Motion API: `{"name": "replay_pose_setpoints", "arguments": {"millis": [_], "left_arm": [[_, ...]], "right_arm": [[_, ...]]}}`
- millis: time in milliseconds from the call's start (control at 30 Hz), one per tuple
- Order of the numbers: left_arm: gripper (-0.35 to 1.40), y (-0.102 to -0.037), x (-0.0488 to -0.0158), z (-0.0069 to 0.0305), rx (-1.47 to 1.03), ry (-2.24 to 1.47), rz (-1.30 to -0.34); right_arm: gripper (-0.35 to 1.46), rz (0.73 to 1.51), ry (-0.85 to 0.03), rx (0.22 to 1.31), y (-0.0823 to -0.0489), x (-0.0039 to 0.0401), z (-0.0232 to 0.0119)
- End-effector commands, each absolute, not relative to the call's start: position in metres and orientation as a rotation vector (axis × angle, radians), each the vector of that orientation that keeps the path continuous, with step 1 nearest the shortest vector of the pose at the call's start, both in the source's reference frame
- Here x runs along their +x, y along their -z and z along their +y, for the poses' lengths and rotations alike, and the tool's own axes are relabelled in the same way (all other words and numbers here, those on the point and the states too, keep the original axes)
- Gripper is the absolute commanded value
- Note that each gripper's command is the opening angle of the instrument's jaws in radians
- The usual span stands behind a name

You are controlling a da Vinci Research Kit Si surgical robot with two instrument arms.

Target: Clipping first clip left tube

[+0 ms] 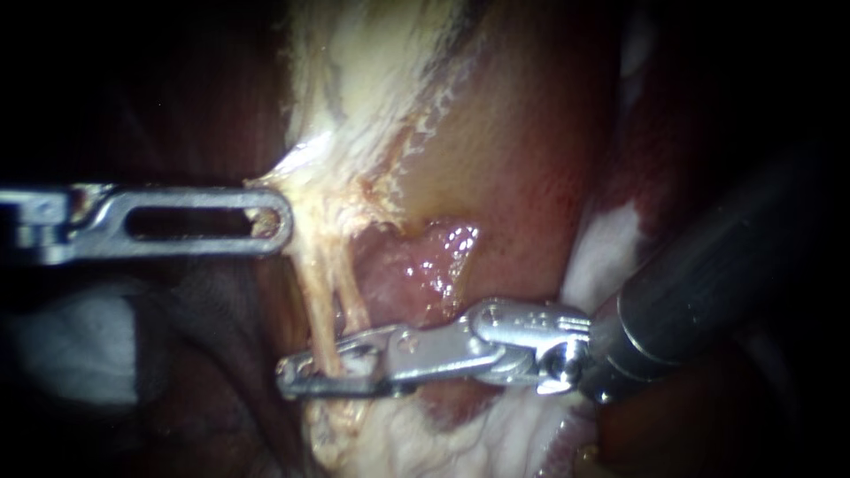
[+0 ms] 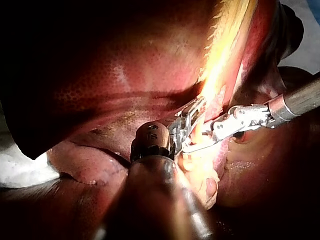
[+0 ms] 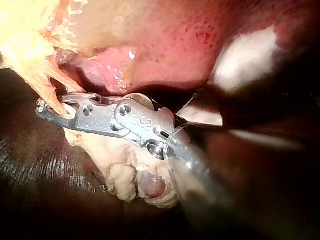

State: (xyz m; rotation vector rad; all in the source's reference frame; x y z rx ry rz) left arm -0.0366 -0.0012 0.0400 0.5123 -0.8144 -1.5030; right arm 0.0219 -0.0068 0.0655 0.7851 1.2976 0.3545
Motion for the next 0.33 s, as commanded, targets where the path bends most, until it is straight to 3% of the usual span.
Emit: {"name": "replay_pose_setpoints", "arguments": {"millis": [33,333], "left_arm": [[-0.35,-0.04,-0.0366,-0.0012,0.512,1.503,-0.815],[-0.35,-0.0401,-0.0366,-0.0012,0.512,1.503,-0.815]], "right_arm": [[-0.35,1.298,-0.353,0.785,-0.0655,0.022,-0.0069],[-0.35,1.293,-0.356,0.79,-0.0655,0.0219,-0.0069]]}}
